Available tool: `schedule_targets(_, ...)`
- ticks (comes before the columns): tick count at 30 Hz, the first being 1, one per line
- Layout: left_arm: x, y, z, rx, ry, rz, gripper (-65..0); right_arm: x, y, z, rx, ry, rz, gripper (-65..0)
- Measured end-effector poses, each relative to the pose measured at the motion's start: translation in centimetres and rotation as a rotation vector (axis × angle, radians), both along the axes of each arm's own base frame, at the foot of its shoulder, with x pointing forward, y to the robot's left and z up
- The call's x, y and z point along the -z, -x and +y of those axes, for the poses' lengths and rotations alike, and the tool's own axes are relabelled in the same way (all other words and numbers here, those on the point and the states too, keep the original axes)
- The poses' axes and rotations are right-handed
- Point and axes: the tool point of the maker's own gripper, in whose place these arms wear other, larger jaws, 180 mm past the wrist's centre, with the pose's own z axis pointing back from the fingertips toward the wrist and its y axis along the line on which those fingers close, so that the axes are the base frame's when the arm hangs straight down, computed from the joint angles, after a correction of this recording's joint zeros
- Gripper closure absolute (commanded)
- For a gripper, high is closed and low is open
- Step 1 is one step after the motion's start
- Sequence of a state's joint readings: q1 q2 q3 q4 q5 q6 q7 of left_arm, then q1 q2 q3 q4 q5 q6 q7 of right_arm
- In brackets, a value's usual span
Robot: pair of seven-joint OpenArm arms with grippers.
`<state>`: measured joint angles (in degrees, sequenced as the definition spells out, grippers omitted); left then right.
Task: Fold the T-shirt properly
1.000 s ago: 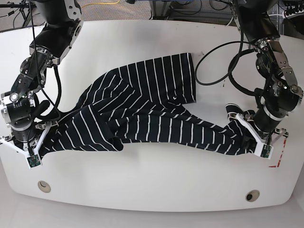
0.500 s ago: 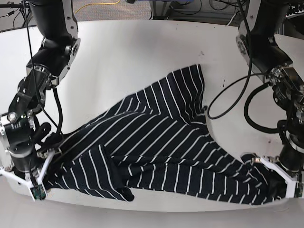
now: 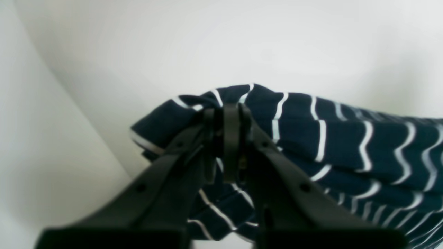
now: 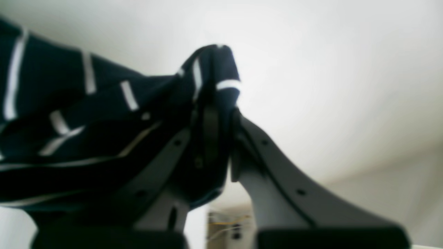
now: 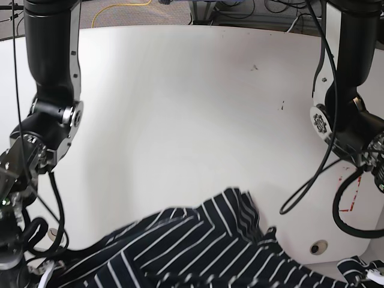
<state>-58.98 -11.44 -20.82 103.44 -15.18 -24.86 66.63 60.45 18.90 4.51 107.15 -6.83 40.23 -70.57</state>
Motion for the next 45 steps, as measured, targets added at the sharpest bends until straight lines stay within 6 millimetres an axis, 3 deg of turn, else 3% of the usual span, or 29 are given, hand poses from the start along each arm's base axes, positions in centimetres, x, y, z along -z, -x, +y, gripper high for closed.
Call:
schedule_targets(4, -2.0, 0.0, 1.1, -0.01, 0.004, -0.027, -0.3, -3.7, 0.2, -1.3, 0.029, 0.005, -0.055, -1.7)
schedule_targets(7, -2.1, 0.2, 1.8, -0.018, 0.001, -0.025, -0.3, -4.9, 0.7, -2.1, 0.047, 0.012, -0.08, -1.6)
schedule_targets(10, -1.4, 0.2, 2.1, -0.029, 0.002, -0.01, -0.3, -4.7, 0.7, -2.5, 0.045, 0.019, -0.077, -1.6)
schedule_targets(13, 0.6, 0.3, 1.9, -0.032, -0.014, 0.027, -0.3, -2.8, 0.6, -2.4, 0.045, 0.027, -0.039, -1.6)
schedule_targets(22, 10.7, 0.1, 0.6, -0.001, -0.032, 0.239, -0.1, 6.9, 3.3, -3.6, 0.103, -0.021, 0.09, -1.4)
schedule_targets(27, 19.6, 1.4, -0.3, 0.06, 0.028, 0.418, -0.1, 15.9, 5.1, -5.6, 0.153, -0.135, 0.265, -1.4)
schedule_targets(31, 26.9, 4.6, -0.6, 0.087, 0.117, 0.567, -0.3, 22.6, 8.4, -8.0, 0.243, -0.27, 0.375, -1.4)
schedule_targets(33, 29.3, 6.0, -0.4, 0.084, 0.135, 0.626, -0.3, 25.7, 10.1, -8.9, 0.289, -0.304, 0.441, -1.4)
schedule_targets(37, 33.5, 8.9, 0.6, 0.044, 0.147, 0.73, -0.3, 31.8, 13.7, -8.5, 0.327, -0.349, 0.573, -1.4)
schedule_targets(41, 37.8, 12.4, 0.7, 0.036, 0.15, 0.854, -0.3, 36.4, 17.2, -7.5, 0.34, -0.406, 0.677, -1.4)
schedule_targets(45, 41.1, 15.5, 0.3, 0.04, 0.158, 0.961, -0.3, 39.2, 20.0, -7.2, 0.376, -0.444, 0.746, -1.4)
